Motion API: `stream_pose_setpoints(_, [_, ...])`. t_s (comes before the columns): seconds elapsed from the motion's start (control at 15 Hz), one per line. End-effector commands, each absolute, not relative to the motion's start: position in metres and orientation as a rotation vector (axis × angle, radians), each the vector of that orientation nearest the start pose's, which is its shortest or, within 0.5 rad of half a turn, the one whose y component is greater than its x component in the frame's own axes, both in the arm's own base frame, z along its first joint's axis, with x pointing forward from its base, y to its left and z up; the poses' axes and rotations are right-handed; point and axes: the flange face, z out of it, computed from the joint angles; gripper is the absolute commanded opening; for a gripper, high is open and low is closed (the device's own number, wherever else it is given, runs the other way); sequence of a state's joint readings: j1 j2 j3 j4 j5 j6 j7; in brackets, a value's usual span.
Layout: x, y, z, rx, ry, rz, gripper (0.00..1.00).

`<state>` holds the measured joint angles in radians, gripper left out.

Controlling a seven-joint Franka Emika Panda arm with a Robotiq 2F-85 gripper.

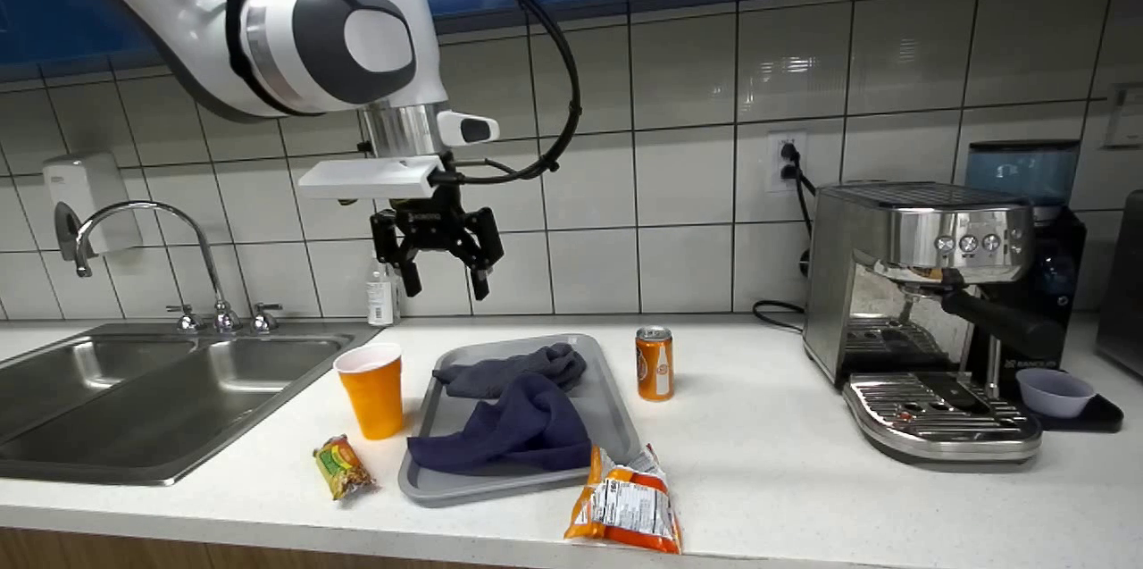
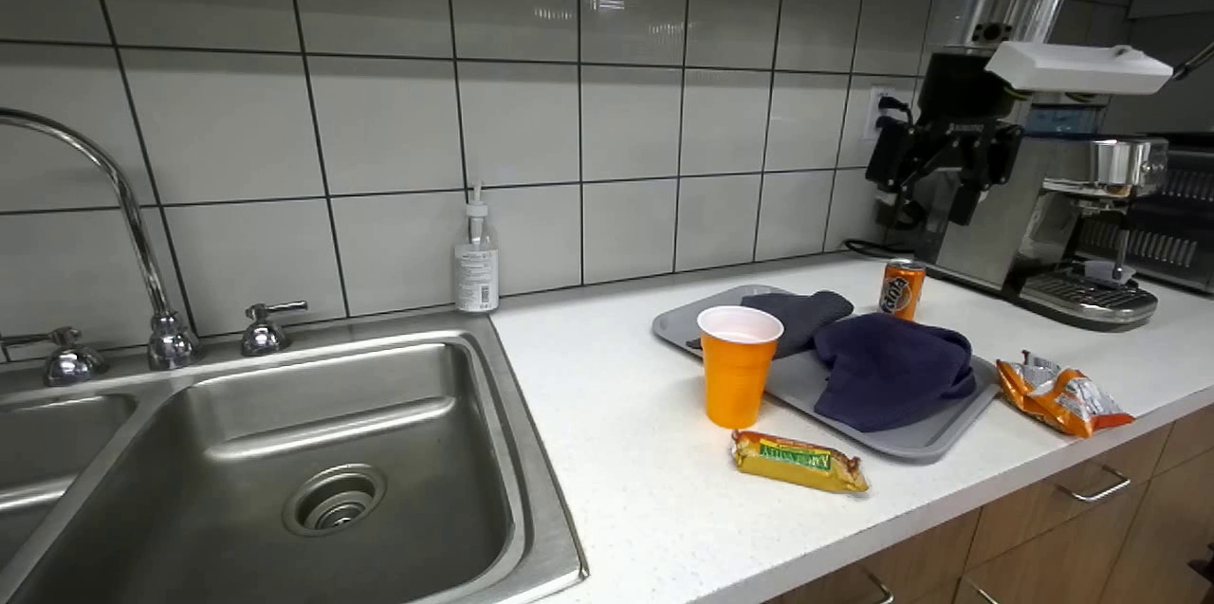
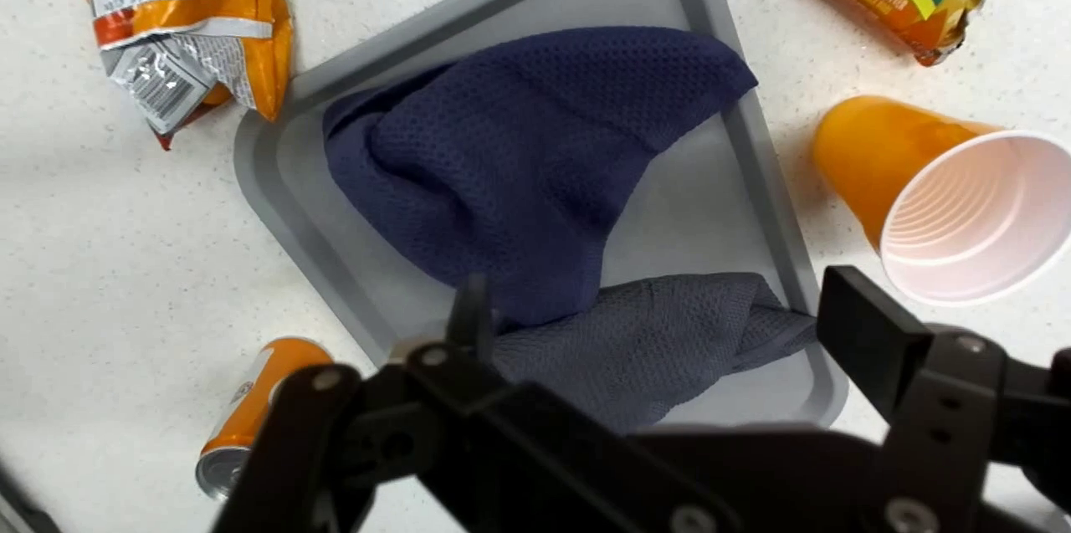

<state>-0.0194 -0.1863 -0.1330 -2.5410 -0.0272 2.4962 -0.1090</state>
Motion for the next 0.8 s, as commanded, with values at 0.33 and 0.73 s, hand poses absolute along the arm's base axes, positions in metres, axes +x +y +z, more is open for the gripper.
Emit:
stream_pose_setpoints(0.33, [0.485,-0.089,0.31,-3.179,0.012,-0.157,1.0])
stream_pose_setpoints(0.73, [0.497,-0.101,0.279,-3.214,0.002,-0.109,1.0])
